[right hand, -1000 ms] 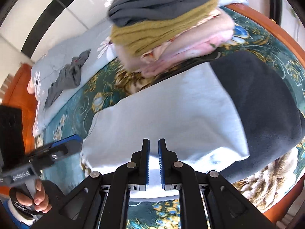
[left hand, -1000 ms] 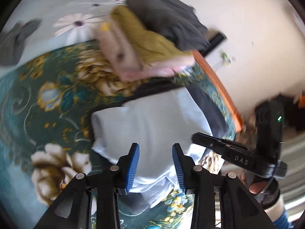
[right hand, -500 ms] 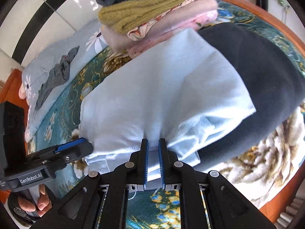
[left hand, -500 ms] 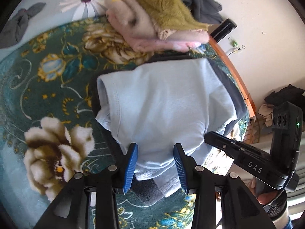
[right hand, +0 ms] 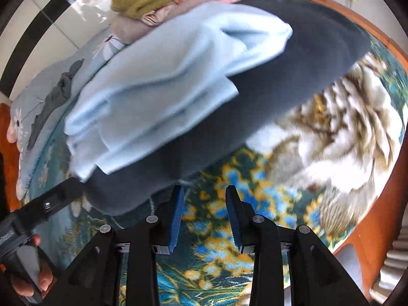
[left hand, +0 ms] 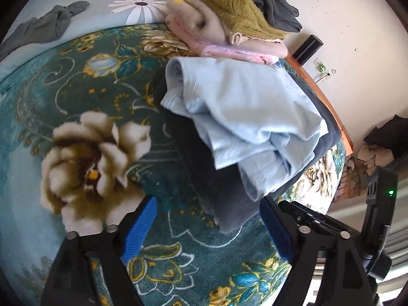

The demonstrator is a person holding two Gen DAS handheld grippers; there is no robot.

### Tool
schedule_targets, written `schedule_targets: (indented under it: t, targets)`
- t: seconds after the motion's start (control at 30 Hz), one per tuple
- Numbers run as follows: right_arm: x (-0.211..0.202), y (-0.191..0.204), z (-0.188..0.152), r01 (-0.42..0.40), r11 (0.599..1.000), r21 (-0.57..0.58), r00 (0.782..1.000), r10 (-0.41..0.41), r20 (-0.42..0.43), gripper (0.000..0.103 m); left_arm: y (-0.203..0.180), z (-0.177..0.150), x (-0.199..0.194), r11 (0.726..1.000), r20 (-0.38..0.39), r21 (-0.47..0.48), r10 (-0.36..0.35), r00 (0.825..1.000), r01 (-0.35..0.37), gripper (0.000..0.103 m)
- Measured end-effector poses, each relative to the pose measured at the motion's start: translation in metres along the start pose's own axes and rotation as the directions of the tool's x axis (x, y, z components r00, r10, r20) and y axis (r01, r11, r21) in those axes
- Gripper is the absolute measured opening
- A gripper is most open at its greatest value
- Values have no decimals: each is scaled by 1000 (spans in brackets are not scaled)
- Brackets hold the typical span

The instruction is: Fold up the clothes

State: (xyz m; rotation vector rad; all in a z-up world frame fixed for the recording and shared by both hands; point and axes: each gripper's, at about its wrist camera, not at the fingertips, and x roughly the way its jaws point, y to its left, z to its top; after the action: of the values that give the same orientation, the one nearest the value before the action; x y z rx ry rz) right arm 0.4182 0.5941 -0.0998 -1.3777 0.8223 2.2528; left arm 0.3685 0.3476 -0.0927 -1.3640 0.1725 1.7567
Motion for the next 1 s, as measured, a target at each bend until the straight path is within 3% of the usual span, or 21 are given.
schedule_targets:
  t: [0.03,0.1,0.23,0.4,0.67,0.8,1.0]
  targets:
    - [1,-1,-2,6,1000,8,1000,-6,8,41,0,-3,1,1000,4,9,13,1000,-13,103]
    - [3,-3,-5,27,999,23,999,-28,39,57,-2,-8,3,998,22,39,46,999,-47,103]
    - [7,-5,-14,57,997,54,993,-62,97,60,0,-13,6,990,55,86,107,993,-112,103]
    - [11,10,-18,87,996,-5,988,-86,126,80,11,-18,16,987,39,67,142,989,-144,103]
    - [7,12,-25,100,995,10,979,-100,177,80,33,-27,24,997,22,-27,70,997,-70,103]
    - [8,20,-29,124,992,-16,973,-118,197,90,29,-30,28,995,14,25,96,995,-96,103]
    - [7,27,-31,181,982,-50,964,-167,205,91,18,-35,36,978,-7,128,168,986,-166,103]
